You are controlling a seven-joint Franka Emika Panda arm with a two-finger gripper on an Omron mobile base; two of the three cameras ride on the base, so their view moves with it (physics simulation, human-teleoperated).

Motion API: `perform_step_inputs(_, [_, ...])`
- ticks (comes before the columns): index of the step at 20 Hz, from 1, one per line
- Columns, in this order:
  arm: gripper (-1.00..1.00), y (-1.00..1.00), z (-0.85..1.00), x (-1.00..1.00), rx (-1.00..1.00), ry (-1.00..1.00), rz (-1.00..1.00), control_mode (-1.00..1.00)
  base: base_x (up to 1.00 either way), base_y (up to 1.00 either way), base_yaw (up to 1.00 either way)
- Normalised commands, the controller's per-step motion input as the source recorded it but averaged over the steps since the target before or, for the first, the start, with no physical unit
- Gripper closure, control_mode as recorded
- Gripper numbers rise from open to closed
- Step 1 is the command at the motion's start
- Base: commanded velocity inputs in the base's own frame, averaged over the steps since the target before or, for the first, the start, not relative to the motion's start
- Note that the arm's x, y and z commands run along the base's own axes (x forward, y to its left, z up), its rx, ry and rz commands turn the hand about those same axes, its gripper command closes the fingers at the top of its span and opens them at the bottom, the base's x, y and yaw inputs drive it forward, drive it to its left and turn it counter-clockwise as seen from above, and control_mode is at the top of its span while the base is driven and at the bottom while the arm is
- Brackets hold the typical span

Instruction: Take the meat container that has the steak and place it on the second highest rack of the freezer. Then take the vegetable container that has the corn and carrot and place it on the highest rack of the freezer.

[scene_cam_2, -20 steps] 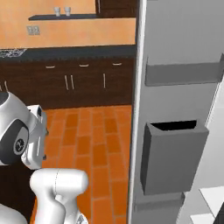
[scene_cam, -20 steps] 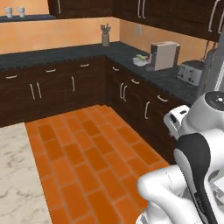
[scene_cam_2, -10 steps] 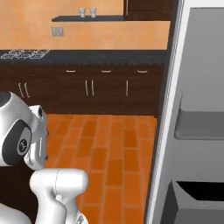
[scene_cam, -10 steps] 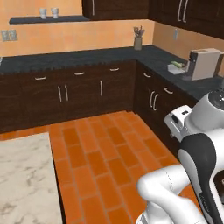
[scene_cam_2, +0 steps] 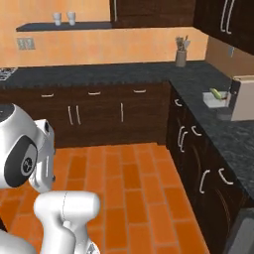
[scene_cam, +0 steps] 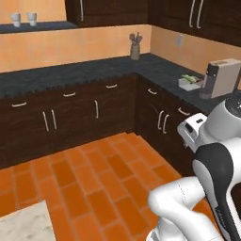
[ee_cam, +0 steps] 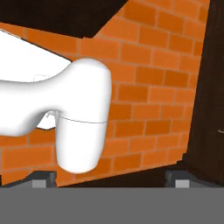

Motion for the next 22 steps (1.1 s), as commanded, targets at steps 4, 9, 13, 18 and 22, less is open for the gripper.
perform_step_inputs(4, [-1.00, 0.00, 0.00, 0.00, 0.00, 0.00, 0.00, 1.00, 1.00, 0.18, -0.43])
perform_step_inputs(9, [-1.00, 0.00, 0.00, 0.00, 0.00, 0.00, 0.00, 1.00, 1.00, 0.33, -0.52])
perform_step_inputs(13, [-1.00, 0.00, 0.00, 0.00, 0.00, 0.00, 0.00, 1.00, 1.00, 0.47, -0.58])
perform_step_inputs(18, [-1.00, 0.00, 0.00, 0.00, 0.00, 0.00, 0.00, 1.00, 1.00, 0.64, -0.65])
perform_step_inputs(22, [-1.00, 0.00, 0.00, 0.00, 0.00, 0.00, 0.00, 1.00, 0.96, 0.71, -0.73])
